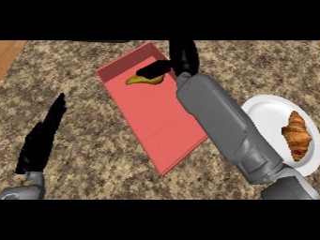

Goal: Pick the pear from the plate and place it in the cardboard box

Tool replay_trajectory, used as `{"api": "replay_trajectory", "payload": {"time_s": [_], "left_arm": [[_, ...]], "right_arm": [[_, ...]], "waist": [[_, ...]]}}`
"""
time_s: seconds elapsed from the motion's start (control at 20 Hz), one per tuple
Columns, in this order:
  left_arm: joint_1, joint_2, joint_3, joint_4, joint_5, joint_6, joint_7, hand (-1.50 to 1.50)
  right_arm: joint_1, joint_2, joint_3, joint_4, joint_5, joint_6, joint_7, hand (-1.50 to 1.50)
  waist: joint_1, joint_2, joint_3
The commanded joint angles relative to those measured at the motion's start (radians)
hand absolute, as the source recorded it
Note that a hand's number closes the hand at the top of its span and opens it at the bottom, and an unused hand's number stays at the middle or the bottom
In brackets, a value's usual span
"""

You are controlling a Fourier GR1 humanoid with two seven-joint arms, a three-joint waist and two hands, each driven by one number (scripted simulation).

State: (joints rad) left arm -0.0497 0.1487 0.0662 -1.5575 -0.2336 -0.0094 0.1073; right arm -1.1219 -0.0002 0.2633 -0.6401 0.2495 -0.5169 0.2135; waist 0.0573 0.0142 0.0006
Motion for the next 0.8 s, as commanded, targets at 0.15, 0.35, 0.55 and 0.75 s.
{"api": "replay_trajectory", "payload": {"time_s": [0.15,0.35,0.55,0.75], "left_arm": [[0.033,-0.021,-0.004,-0.034,-0.003,0.02,0.017,0.0],[0.022,-0.009,0.026,0.056,-0.005,0.027,-0.052,0.0],[0.094,-0.009,0.018,-0.013,-0.013,0.03,-0.045,0.0],[0.04,0.027,0.052,-0.047,0.028,-0.011,0.039,0.0]], "right_arm": [[0.057,-0.026,-0.202,-0.083,-0.191,-0.015,-0.185,-1.5],[0.056,-0.091,-0.282,-0.088,-0.227,-0.017,-0.202,-1.5],[0.165,-0.224,-0.333,-0.148,-0.253,0.029,-0.224,-1.5],[0.239,-0.33,-0.421,-0.177,-0.338,0.161,-0.273,-1.5]], "waist": [[-0.041,-0.01,0.001],[-0.054,-0.011,-0.001],[-0.064,-0.018,0.0],[-0.06,-0.014,0.0]]}}
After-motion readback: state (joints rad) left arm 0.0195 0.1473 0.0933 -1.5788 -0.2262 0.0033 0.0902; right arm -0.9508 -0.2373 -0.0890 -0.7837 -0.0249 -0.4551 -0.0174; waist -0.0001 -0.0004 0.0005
